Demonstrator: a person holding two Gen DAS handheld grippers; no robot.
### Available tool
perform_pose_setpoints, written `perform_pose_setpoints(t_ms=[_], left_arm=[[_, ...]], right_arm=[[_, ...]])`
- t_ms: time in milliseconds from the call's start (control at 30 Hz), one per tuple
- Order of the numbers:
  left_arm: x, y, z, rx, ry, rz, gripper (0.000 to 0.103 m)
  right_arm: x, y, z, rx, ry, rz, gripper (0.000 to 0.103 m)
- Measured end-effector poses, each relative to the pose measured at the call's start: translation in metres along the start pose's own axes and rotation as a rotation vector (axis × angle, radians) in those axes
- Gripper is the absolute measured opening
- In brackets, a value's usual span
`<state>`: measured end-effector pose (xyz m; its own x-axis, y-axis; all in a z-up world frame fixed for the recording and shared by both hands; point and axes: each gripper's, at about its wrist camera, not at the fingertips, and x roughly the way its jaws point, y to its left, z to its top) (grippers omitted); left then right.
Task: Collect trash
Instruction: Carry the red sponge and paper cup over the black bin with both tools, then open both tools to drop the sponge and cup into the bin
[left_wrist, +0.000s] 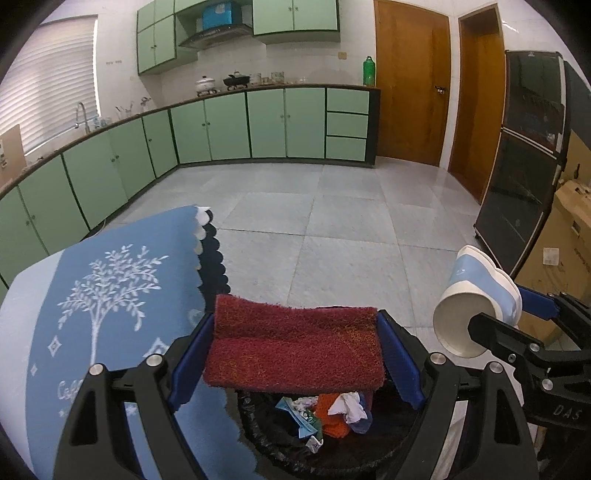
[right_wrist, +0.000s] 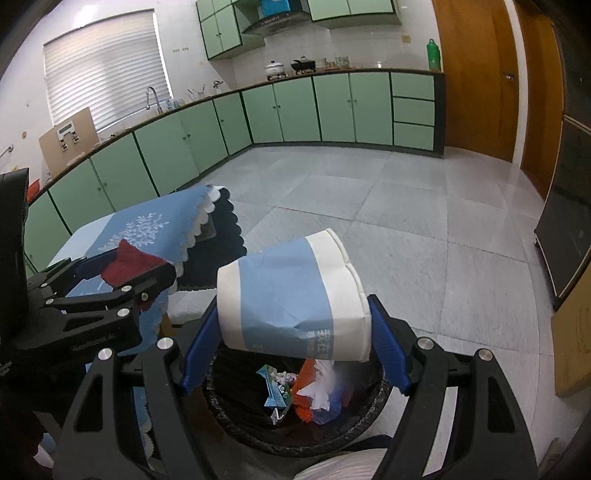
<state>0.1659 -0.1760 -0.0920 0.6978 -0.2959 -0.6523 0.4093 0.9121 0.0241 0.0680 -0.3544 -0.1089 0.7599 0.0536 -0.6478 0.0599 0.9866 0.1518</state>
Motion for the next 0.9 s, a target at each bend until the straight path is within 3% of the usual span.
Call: perform_pose_setpoints(t_ms=[700,900], left_arm=[[0.058,0.005,0.001,-0.016,0.071,-0.018,0.084],[0.065,0.008,0.003,-0.027,0.093,-0.052,0.085]], right_arm=[[0.055,-0.017,-0.001,0.015,0.085,-0.004,0.074],[0.066,-0.020,-0.003,0.019,0.107,-0.013,0.083]])
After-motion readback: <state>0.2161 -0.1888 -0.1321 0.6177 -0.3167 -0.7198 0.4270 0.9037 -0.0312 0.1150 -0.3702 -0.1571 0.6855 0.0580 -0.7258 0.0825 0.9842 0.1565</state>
